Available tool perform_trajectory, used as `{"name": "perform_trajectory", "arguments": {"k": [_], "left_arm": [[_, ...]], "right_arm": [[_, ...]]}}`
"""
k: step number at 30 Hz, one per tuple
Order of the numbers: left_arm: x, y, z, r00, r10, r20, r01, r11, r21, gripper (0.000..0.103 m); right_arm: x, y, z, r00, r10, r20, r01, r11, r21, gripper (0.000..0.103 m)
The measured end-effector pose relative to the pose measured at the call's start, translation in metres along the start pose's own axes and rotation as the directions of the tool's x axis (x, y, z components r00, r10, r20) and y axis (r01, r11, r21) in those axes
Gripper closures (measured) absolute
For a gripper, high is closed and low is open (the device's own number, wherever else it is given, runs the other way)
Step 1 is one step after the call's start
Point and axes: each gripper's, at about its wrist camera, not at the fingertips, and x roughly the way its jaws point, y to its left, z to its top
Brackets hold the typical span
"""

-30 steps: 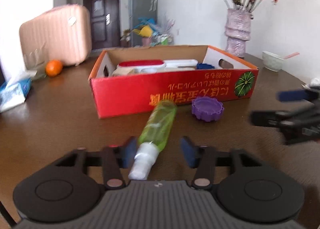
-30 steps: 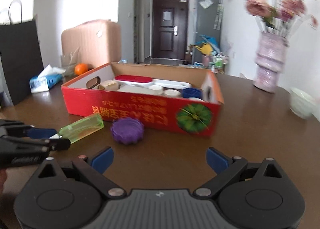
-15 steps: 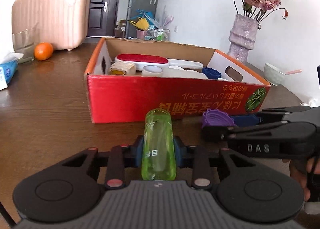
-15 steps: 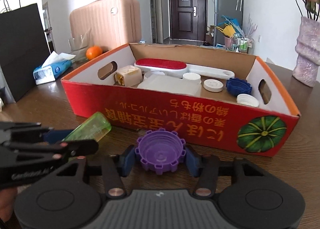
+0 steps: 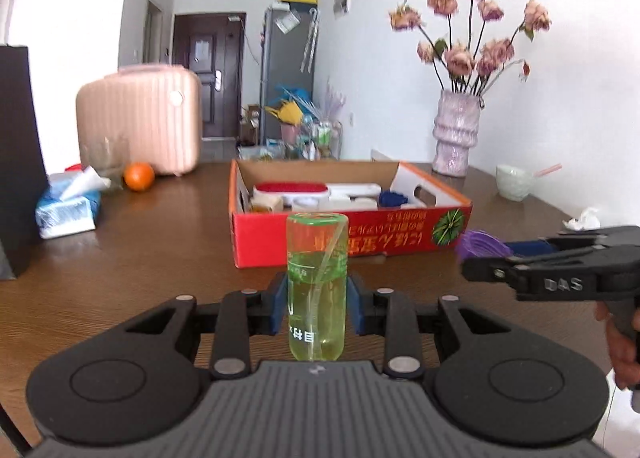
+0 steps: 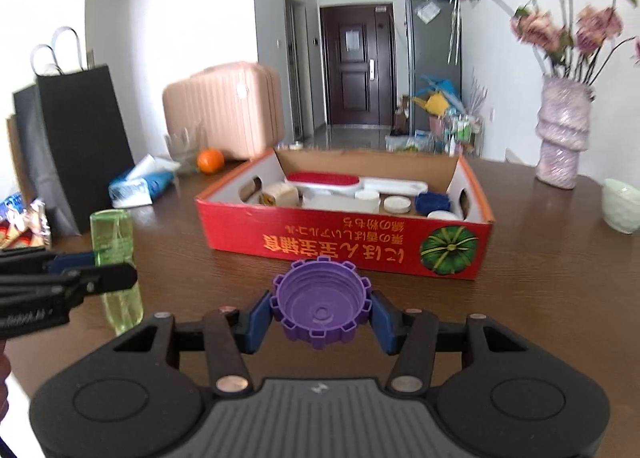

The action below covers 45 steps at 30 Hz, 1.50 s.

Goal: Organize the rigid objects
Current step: 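Carry the spray bottle and purple cap into the box and open both tools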

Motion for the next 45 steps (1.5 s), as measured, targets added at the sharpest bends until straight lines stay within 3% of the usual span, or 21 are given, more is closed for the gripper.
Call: {"name": "perform_trajectory", "arguments": {"k": [4, 11, 16, 21, 28, 32, 38, 42, 45], "left_arm": [[-0.025, -0.004, 0.004, 0.999, 0.016, 0.029, -0.016, 1.000, -0.016, 0.072], [-0.049, -0.009, 0.008, 0.997, 0.048, 0.065, -0.048, 0.999, 0.001, 0.072], [-0.042, -0.008, 0.028, 0.994, 0.039, 0.101, -0.044, 0.998, 0.051, 0.072], [-0.008, 0.006, 0.066, 0.993, 0.038, 0.111, -0.050, 0.993, 0.106, 0.072], [0.080, 0.021, 0.109, 0.995, 0.081, 0.050, -0.089, 0.982, 0.168, 0.072], [0.130, 0.028, 0.120, 0.997, 0.074, 0.002, -0.072, 0.976, 0.204, 0.072], [0.201, 0.026, 0.112, 0.997, 0.073, -0.041, -0.060, 0.967, 0.249, 0.072], [0.240, 0.027, 0.099, 0.992, 0.003, -0.124, 0.025, 0.976, 0.217, 0.072], [0.250, 0.020, 0.084, 0.997, -0.009, -0.074, 0.028, 0.965, 0.262, 0.069]], "right_arm": [[-0.042, 0.004, -0.002, 0.999, -0.008, 0.052, 0.009, 1.000, -0.011, 0.051], [-0.079, -0.001, -0.005, 0.995, -0.028, 0.100, 0.028, 1.000, 0.003, 0.051], [-0.085, -0.009, -0.005, 0.993, -0.044, 0.112, 0.042, 0.999, 0.019, 0.051], [-0.078, -0.012, 0.010, 0.990, -0.037, 0.137, 0.040, 0.999, -0.016, 0.051], [-0.026, -0.033, 0.053, 0.987, -0.052, 0.154, 0.057, 0.998, -0.025, 0.051], [0.018, -0.049, 0.077, 0.991, -0.039, 0.132, 0.043, 0.999, -0.026, 0.051], [0.103, -0.066, 0.091, 0.994, -0.097, 0.053, 0.100, 0.994, -0.046, 0.051], [0.143, -0.073, 0.091, 0.995, -0.095, 0.018, 0.096, 0.995, -0.038, 0.051], [0.166, -0.073, 0.088, 0.994, -0.105, -0.002, 0.105, 0.992, -0.063, 0.051]]}}
